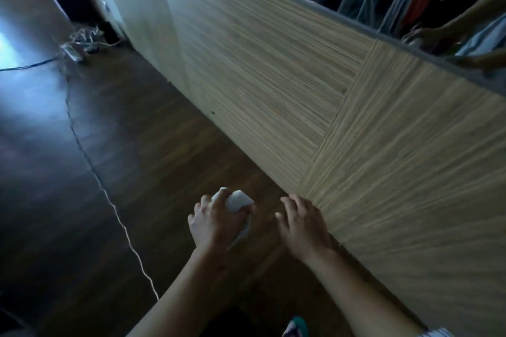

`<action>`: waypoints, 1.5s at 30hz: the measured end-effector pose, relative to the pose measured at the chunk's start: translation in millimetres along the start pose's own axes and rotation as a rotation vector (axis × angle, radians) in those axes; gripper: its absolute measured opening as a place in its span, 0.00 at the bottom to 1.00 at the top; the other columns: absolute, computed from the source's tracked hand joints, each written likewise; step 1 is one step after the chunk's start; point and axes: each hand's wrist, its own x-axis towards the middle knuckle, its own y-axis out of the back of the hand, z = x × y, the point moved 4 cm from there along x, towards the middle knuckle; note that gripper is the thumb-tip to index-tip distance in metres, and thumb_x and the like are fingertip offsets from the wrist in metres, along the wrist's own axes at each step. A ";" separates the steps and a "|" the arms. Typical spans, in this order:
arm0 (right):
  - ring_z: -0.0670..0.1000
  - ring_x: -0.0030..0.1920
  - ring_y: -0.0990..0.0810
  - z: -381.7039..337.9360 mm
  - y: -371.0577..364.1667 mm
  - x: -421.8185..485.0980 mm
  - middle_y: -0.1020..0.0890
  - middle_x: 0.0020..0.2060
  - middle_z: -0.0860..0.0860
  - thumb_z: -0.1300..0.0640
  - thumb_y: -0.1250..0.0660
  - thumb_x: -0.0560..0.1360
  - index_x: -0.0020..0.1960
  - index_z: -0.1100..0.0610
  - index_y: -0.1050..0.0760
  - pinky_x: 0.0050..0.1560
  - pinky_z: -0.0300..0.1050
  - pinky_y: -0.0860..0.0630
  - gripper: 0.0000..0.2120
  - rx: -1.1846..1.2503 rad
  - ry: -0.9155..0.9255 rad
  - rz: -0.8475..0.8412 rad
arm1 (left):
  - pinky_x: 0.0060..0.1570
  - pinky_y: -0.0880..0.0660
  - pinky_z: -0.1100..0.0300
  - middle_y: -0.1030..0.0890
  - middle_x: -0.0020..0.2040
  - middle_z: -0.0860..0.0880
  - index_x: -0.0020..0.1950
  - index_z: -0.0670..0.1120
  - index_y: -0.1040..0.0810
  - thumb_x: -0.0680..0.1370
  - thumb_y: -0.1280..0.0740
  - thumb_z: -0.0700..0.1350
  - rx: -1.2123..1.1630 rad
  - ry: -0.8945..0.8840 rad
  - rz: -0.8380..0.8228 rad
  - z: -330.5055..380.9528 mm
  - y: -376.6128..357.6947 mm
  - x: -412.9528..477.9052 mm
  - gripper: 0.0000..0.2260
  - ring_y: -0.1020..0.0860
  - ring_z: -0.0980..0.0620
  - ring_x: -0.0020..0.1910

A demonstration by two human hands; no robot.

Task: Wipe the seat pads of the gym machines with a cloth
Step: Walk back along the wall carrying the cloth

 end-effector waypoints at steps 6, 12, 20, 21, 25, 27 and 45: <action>0.57 0.62 0.26 -21.9 0.8 133.8 0.25 0.62 0.56 0.44 0.53 0.77 0.66 0.58 0.28 0.60 0.53 0.28 0.28 -0.007 0.188 -0.046 | 0.56 0.33 0.51 0.24 0.56 0.50 0.62 0.61 0.27 0.64 0.35 0.72 -0.056 0.170 0.076 9.0 11.2 96.1 0.30 0.27 0.47 0.58; 0.58 0.58 0.24 -94.6 -8.8 293.0 0.22 0.59 0.57 0.43 0.53 0.75 0.63 0.58 0.25 0.56 0.54 0.26 0.29 -0.017 0.310 -0.045 | 0.56 0.32 0.51 0.24 0.55 0.49 0.61 0.61 0.27 0.64 0.36 0.73 -0.018 0.216 0.149 -12.8 55.3 246.6 0.29 0.26 0.46 0.57; 0.59 0.58 0.23 -220.2 8.8 525.5 0.21 0.58 0.58 0.45 0.51 0.75 0.61 0.59 0.24 0.55 0.55 0.25 0.27 -0.031 0.414 -0.003 | 0.56 0.34 0.51 0.24 0.56 0.49 0.61 0.61 0.27 0.66 0.35 0.71 -0.028 0.320 0.242 -46.5 154.3 470.3 0.27 0.27 0.46 0.58; 0.59 0.56 0.22 -233.6 8.7 552.2 0.21 0.57 0.58 0.45 0.50 0.74 0.59 0.59 0.23 0.54 0.54 0.24 0.26 -0.034 0.425 0.007 | 0.56 0.34 0.51 0.24 0.56 0.49 0.61 0.61 0.27 0.66 0.35 0.71 -0.024 0.325 0.258 -49.5 163.5 496.1 0.27 0.27 0.46 0.58; 0.59 0.54 0.21 -293.5 4.1 667.4 0.20 0.55 0.57 0.46 0.48 0.74 0.57 0.58 0.22 0.51 0.53 0.24 0.24 -0.034 0.502 0.007 | 0.56 0.33 0.51 0.23 0.54 0.48 0.59 0.60 0.26 0.65 0.35 0.71 -0.050 0.369 0.320 -67.3 196.2 607.8 0.26 0.26 0.45 0.57; 0.59 0.56 0.22 -318.6 2.0 712.9 0.20 0.56 0.57 0.46 0.46 0.74 0.58 0.58 0.23 0.53 0.54 0.24 0.23 -0.041 0.550 0.014 | 0.56 0.32 0.50 0.23 0.54 0.48 0.59 0.60 0.26 0.65 0.35 0.72 -0.045 0.399 0.340 -73.8 211.7 648.4 0.27 0.26 0.45 0.57; 0.59 0.49 0.18 -752.1 -72.3 1116.6 0.17 0.50 0.57 0.46 0.43 0.70 0.52 0.59 0.19 0.45 0.52 0.21 0.23 -0.087 0.896 -0.106 | 0.58 0.31 0.49 0.24 0.56 0.47 0.60 0.60 0.26 0.65 0.35 0.72 -0.108 0.742 0.515 -323.5 447.0 1027.5 0.28 0.26 0.44 0.58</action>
